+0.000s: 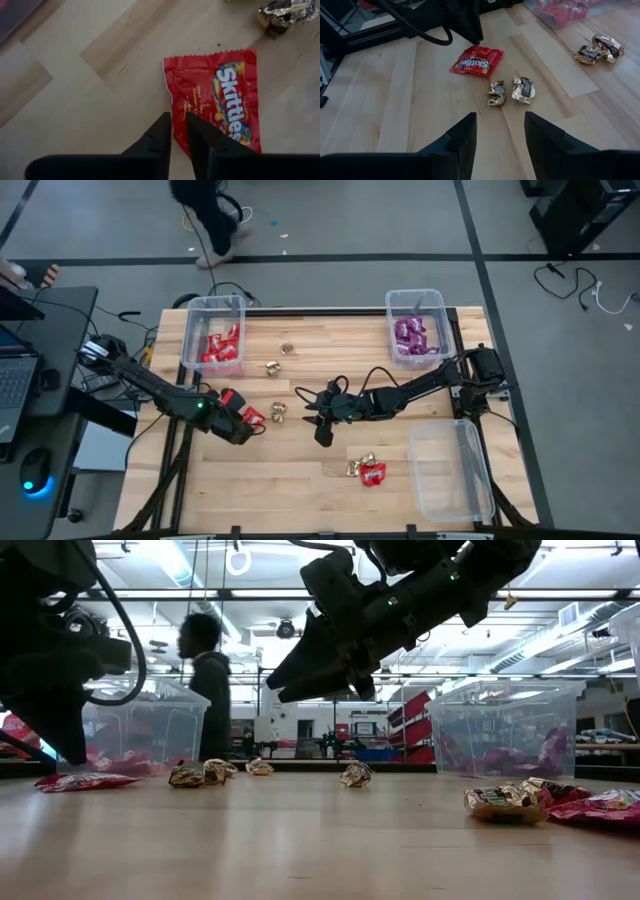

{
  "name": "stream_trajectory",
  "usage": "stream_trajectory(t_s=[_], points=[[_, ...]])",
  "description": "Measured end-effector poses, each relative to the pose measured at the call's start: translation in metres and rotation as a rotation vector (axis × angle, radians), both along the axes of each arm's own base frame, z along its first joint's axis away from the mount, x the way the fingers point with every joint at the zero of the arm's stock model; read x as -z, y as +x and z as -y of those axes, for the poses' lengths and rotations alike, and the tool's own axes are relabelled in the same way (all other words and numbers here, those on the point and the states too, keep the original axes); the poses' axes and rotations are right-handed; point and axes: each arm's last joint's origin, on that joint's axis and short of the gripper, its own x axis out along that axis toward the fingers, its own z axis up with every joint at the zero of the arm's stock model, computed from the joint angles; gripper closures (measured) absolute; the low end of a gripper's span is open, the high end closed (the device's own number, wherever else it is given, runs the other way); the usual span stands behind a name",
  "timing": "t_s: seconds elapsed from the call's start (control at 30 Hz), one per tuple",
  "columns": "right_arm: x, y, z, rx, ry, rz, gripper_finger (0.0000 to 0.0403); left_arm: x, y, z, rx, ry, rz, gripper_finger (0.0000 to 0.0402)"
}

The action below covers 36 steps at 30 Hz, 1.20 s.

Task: Sort candy
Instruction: Put the red candy into the top left transparent bin

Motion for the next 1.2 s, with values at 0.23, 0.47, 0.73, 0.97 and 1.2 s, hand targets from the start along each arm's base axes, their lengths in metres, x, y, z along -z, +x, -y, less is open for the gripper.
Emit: stream_trajectory(t_s=[0.23,0.47,0.73,0.97,1.2], points=[[0.0,0.0,0.0,0.0,-0.001,0.0,0.0252,0.002,-0.001,-0.001,-0.012,0.001,-0.004,0.029],[0.0,0.0,0.0,-0.001,-0.001,0.0,0.0252,0.011,-0.003,-0.001,-0.044,-0.033,0.014,0.0256],[0.0,0.0,0.0,-0.001,-0.001,0.0,0.0252,0.021,-0.007,-0.003,-0.056,-0.039,0.031,0.0252],[0.0,0.0,0.0,-0.001,-0.001,0.0,0.0252,0.024,-0.008,-0.004,-0.067,-0.042,0.037,0.0252],[0.0,0.0,0.0,-0.001,-0.002,0.0,0.0252,0.024,-0.008,-0.004,-0.049,-0.036,0.03,0.0279]])
